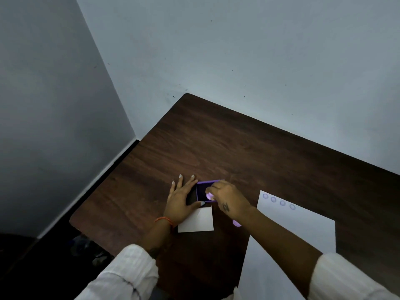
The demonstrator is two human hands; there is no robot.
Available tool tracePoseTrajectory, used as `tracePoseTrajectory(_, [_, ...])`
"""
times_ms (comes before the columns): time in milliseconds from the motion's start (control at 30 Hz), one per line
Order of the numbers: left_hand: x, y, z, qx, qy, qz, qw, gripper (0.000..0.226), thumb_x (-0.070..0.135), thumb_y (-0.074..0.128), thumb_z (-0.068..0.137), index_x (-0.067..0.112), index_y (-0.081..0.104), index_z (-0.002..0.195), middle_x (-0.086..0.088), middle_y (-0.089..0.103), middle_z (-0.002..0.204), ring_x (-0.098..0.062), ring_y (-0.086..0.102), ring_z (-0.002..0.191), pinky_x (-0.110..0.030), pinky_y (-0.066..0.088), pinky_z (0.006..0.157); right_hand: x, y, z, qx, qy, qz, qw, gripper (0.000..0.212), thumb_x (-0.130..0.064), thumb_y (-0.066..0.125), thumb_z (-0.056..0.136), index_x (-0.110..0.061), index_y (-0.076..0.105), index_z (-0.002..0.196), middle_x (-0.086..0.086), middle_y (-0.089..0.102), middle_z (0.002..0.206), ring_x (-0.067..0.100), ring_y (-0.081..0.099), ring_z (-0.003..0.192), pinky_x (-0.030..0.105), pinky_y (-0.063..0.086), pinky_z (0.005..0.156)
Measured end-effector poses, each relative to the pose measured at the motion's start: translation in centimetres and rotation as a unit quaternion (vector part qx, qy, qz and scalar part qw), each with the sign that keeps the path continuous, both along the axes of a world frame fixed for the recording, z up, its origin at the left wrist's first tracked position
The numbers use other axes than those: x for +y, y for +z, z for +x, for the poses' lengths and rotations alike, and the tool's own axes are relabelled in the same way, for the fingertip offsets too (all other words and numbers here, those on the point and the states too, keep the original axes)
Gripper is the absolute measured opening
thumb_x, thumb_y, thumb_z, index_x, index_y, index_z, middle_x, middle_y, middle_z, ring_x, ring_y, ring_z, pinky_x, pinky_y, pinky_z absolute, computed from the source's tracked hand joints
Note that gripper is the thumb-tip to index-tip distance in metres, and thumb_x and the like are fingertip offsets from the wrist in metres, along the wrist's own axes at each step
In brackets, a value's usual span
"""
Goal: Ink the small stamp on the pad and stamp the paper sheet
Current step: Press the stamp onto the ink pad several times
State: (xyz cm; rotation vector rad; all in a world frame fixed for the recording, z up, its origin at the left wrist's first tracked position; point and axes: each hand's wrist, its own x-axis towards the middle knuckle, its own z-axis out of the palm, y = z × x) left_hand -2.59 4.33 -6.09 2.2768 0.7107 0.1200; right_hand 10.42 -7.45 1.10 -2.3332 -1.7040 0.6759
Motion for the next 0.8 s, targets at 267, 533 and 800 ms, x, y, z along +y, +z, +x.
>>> tracePoseTrajectory(267, [-0.1, -0.3, 0.0, -0.009, 0.004, 0.001, 1.0, 0.093, 0.072, 0.038, 0.063, 0.025, 0.027, 0.142, 0.004, 0.021, 0.155, -0.013, -0.005, 0.141, -0.037, -0.008, 0.115, 0.1, -1.1, -0.5, -0.035, -0.006, 0.022, 0.999, 0.028, -0.01, 0.046, 0.093, -0.006, 0.053, 0.12, 0.013, 0.056, 0.128, 0.025, 0.048, 0.122, 0.032, 0.036, 0.104])
tracePoseTrajectory(533, [-0.1, -0.1, 0.0, 0.001, 0.001, -0.002, 1.0, 0.094, 0.072, 0.036, 0.062, 0.026, 0.026, 0.143, 0.003, 0.021, 0.155, -0.017, -0.004, 0.143, -0.039, -0.008, 0.116, 0.9, -0.1, 0.9, 0.089, -0.084, 0.046, 0.991, 0.017, -0.009, 0.055, 0.084, 0.001, 0.068, 0.081, 0.021, 0.07, 0.087, 0.031, 0.064, 0.078, 0.036, 0.054, 0.07])
tracePoseTrajectory(800, [0.0, -0.1, 0.0, -0.012, 0.0, 0.002, 1.0, 0.093, 0.072, 0.037, 0.063, 0.025, 0.027, 0.143, 0.003, 0.021, 0.155, -0.008, -0.008, 0.136, -0.036, -0.009, 0.114, 1.2, -0.9, 0.2, -0.036, -0.062, 0.052, 0.996, 0.017, -0.004, 0.052, 0.087, -0.002, 0.06, 0.102, 0.017, 0.062, 0.108, 0.029, 0.055, 0.103, 0.035, 0.046, 0.085])
